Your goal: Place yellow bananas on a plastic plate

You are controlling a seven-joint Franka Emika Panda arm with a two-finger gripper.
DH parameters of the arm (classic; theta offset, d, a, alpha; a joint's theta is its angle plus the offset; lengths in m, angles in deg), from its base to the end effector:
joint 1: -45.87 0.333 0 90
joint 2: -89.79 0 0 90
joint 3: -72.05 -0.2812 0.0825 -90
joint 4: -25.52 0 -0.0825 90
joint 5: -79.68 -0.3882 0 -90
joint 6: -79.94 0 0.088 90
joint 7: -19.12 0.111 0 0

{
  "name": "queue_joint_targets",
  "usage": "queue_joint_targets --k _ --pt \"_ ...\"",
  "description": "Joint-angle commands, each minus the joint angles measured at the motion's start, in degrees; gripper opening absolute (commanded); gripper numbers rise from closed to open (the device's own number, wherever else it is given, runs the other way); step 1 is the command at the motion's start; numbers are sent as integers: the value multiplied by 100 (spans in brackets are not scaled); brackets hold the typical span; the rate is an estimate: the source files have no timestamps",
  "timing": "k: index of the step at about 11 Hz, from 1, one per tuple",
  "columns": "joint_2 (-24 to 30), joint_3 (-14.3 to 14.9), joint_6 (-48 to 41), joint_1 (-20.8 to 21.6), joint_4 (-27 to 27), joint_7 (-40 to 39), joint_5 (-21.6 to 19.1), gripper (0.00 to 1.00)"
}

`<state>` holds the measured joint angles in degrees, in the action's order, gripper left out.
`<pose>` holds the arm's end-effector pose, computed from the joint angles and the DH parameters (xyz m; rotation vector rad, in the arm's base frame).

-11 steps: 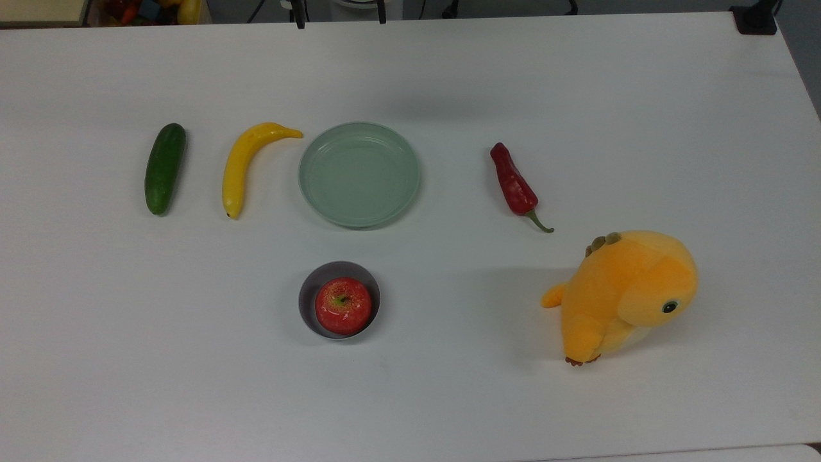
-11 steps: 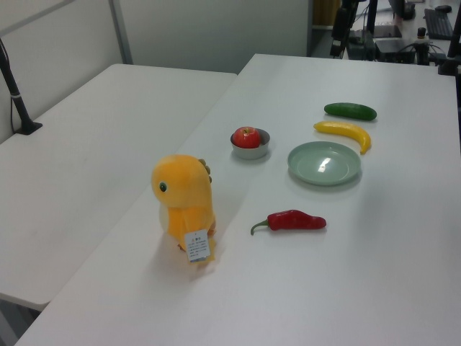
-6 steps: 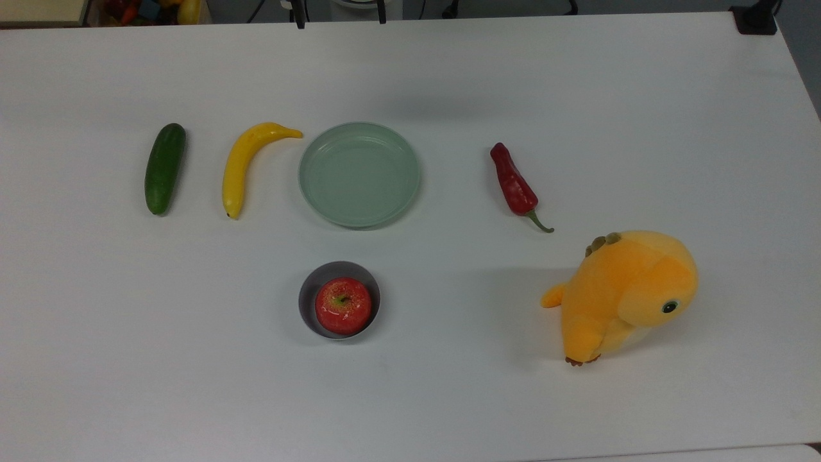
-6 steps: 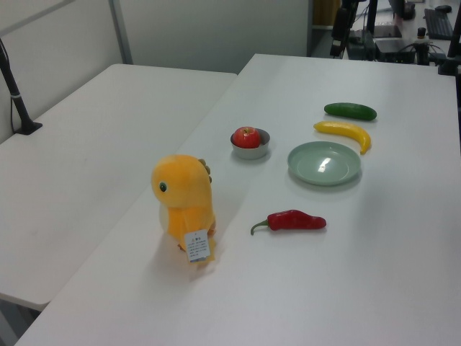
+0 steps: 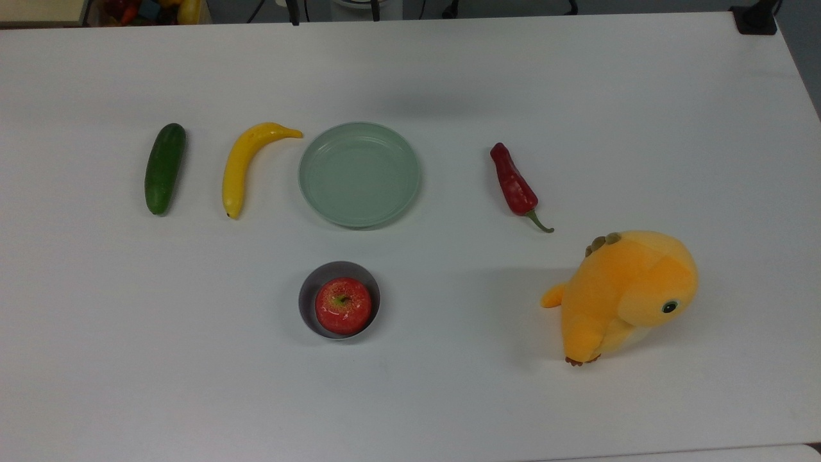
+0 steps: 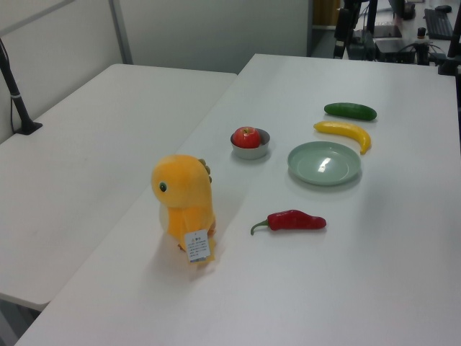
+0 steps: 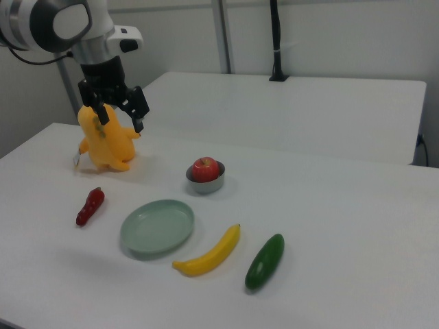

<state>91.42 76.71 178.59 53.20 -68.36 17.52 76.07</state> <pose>0.5646 0.0319 0.5833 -3.0690 -0.1050 -0.1706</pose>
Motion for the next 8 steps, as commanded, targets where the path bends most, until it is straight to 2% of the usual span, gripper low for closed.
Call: queue_joint_targets --k 1,3,5,8 --pt "84 26 -170 -65 -95 -427 -44 100" --pt "57 43 -161 -346 -60 -1119 -35 100" --pt "-170 367 -74 -391 -25 -1640 18 100" --pt "-574 895 522 -426 -77 -1756 18 100"
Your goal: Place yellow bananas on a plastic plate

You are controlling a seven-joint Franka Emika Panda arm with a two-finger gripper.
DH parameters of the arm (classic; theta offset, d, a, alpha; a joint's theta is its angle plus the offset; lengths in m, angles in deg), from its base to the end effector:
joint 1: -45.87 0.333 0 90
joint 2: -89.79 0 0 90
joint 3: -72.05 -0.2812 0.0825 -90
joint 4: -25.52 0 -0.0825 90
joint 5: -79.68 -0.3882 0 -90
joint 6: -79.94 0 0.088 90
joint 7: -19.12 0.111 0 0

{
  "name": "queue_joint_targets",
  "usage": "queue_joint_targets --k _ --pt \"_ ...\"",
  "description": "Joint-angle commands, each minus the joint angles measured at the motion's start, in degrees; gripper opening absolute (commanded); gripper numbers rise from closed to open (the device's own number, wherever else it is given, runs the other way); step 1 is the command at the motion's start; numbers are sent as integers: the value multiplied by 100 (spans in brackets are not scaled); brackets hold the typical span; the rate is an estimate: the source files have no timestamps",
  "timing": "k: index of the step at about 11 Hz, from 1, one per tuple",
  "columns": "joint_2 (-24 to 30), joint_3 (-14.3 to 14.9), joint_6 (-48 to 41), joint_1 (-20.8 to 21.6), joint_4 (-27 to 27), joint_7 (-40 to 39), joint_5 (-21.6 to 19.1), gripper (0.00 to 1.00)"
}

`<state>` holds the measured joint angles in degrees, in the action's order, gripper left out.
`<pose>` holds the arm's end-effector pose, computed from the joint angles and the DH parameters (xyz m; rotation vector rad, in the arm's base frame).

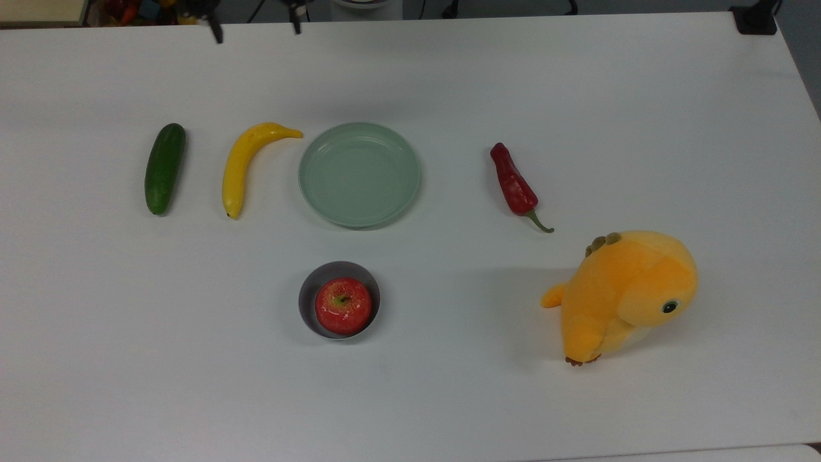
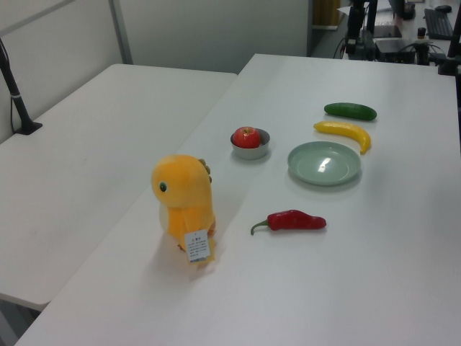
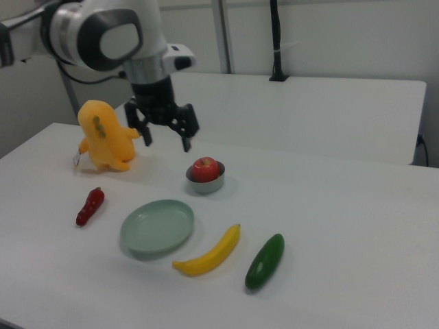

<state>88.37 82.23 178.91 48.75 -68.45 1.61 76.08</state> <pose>0.5746 -0.0665 0.5528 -3.0851 -0.2637 -0.1144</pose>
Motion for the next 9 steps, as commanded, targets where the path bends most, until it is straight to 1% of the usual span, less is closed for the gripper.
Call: queue_joint_targets --k 1,2,5,9 --pt "-445 440 701 -59 -85 -156 17 100" --pt "-612 494 773 -138 -207 -148 -9 100" --pt "-902 521 1483 -305 -699 -86 -27 100" --pt "-1316 521 2170 -358 -1139 -77 -27 100"
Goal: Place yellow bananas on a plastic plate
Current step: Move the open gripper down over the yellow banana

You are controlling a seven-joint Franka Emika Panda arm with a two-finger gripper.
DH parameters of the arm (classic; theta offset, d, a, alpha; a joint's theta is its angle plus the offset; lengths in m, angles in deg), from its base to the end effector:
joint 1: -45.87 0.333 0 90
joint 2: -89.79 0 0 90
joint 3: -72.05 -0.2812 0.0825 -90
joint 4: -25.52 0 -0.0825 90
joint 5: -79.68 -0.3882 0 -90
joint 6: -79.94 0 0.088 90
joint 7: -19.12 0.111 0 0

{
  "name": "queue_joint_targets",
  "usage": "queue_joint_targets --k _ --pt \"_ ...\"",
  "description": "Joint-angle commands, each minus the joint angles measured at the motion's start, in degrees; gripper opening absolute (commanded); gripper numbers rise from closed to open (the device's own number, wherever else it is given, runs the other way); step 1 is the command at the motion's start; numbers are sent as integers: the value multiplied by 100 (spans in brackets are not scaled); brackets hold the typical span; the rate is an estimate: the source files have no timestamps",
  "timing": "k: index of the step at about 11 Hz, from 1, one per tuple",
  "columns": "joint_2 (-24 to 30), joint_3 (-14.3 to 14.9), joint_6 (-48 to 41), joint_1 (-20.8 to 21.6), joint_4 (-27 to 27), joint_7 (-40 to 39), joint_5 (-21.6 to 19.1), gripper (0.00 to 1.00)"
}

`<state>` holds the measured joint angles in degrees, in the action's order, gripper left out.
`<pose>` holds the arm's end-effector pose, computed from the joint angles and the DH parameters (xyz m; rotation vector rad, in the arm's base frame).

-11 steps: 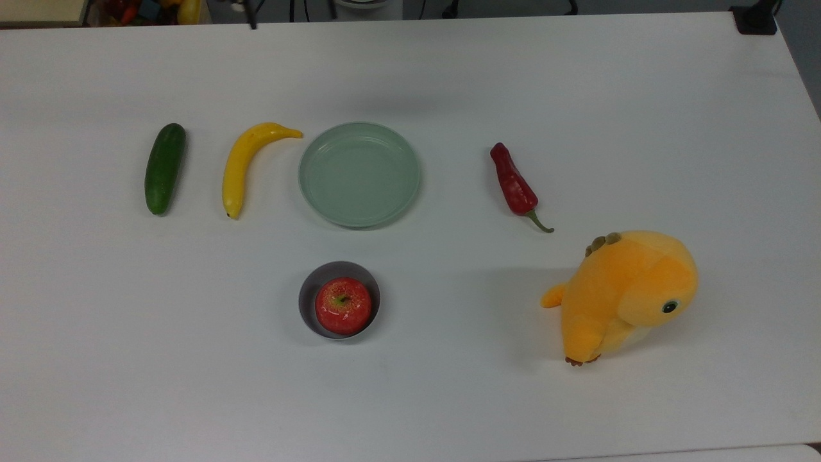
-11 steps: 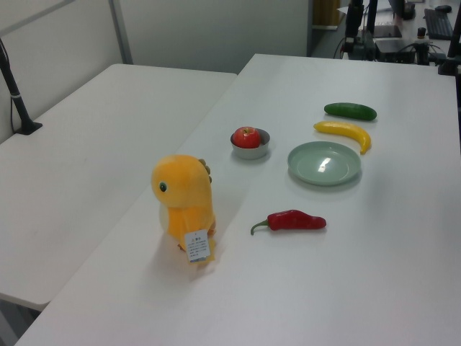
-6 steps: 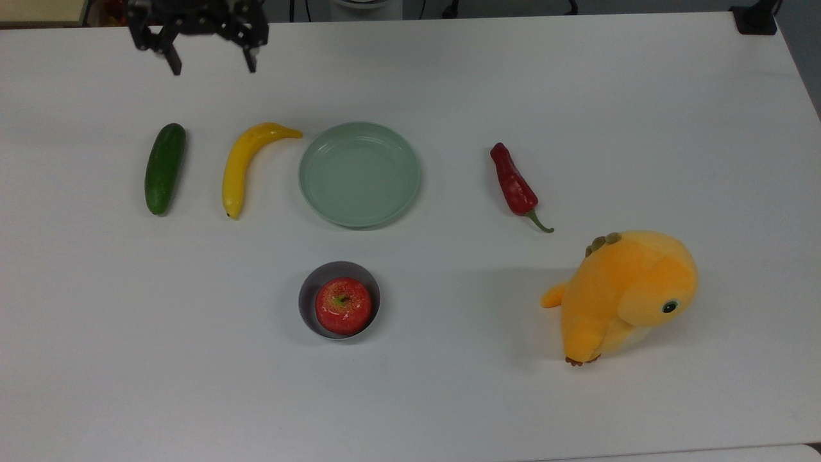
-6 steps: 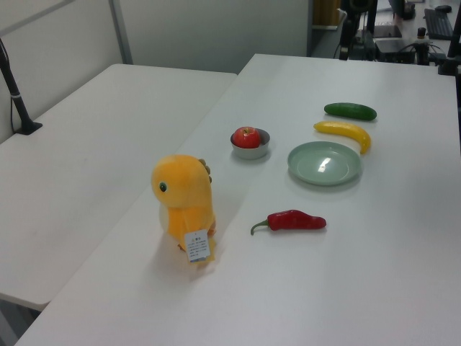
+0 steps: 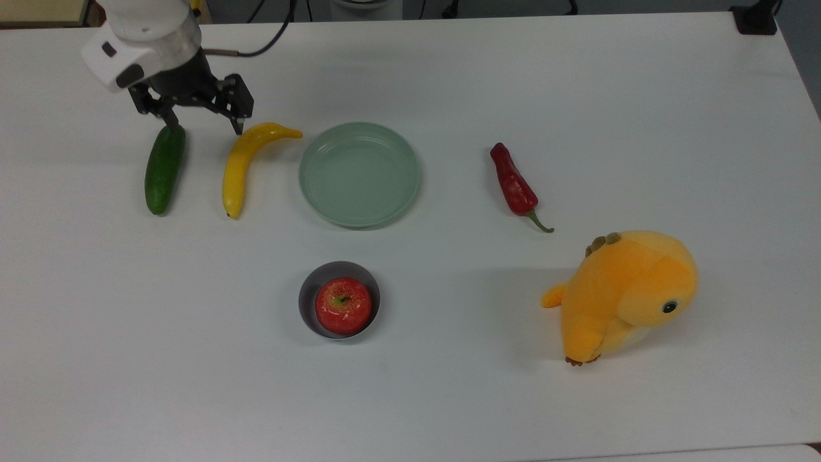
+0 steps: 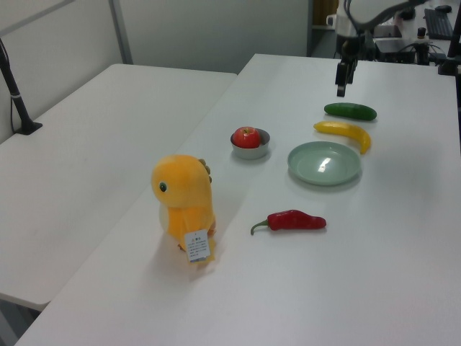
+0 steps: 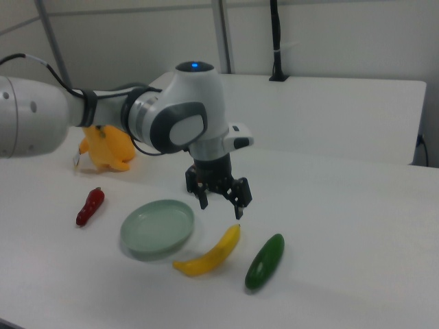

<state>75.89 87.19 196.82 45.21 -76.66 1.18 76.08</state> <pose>0.6014 -0.1581 0.3846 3.1286 0.0276 0.0315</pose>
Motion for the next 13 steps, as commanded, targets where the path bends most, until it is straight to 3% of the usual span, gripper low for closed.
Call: queue_joint_targets --k 1,9,11,13 --pt "-164 24 484 -5 -380 -34 -26 100" --pt "-631 -2 951 48 -565 97 -26 99" --pt "-631 -2 1135 48 -662 106 -26 88" --pt "-631 -11 1153 48 -706 106 -26 66"
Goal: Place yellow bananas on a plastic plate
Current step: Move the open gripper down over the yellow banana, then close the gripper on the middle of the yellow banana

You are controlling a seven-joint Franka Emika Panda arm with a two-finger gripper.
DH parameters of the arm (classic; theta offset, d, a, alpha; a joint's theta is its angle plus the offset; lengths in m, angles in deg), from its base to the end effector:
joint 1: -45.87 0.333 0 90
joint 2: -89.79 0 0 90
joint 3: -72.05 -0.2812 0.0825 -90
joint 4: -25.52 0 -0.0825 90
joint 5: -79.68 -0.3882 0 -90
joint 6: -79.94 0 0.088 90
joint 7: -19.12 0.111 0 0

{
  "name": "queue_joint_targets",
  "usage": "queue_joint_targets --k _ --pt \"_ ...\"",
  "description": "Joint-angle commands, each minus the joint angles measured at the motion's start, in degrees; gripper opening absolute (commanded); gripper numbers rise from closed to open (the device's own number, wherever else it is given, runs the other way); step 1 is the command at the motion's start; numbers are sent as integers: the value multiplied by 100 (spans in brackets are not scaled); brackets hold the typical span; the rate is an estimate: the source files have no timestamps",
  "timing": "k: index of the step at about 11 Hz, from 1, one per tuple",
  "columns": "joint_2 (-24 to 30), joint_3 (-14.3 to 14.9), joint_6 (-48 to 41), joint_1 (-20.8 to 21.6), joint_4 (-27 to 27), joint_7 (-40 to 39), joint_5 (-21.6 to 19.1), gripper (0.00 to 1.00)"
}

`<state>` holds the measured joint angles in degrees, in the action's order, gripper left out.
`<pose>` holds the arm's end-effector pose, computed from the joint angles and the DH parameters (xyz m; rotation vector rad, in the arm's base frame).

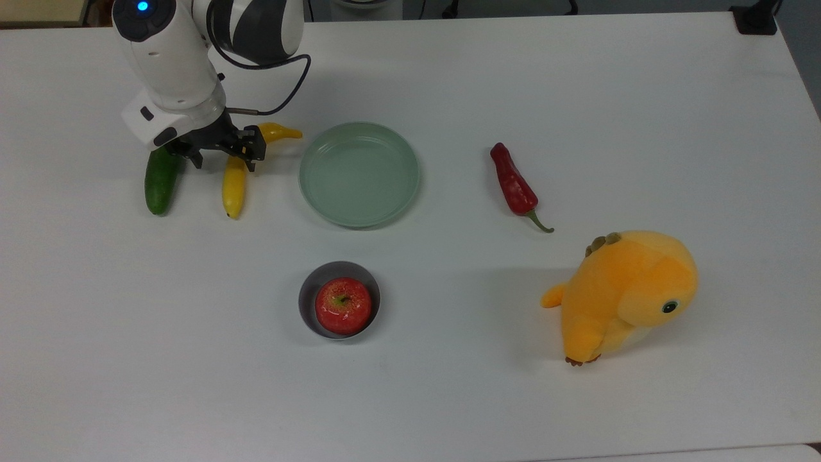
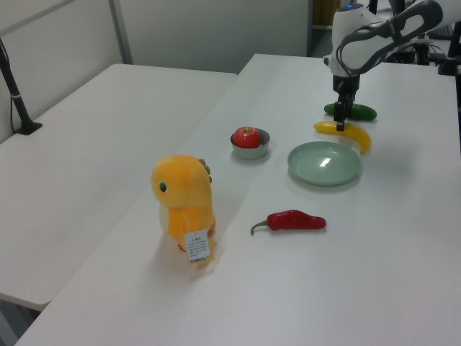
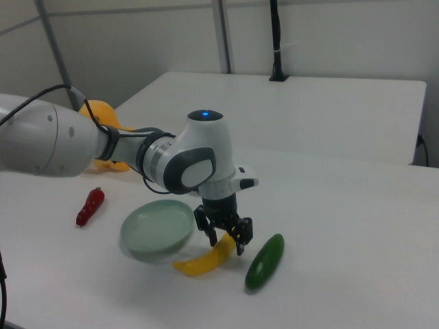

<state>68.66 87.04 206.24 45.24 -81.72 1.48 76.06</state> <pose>0.5978 -0.1588 0.2823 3.1062 0.0202 -0.0526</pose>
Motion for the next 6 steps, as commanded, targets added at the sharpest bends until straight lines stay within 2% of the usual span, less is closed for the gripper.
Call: queue_joint_targets --k 1,2,4,5,6 --pt "92 4 203 45 -200 77 -25 53" --pt "92 4 211 45 -217 77 -34 43" --pt "92 -4 211 54 -217 77 -34 10" --pt "92 -4 203 54 -209 77 -34 0" --pt "100 -4 194 54 -200 77 -34 0"
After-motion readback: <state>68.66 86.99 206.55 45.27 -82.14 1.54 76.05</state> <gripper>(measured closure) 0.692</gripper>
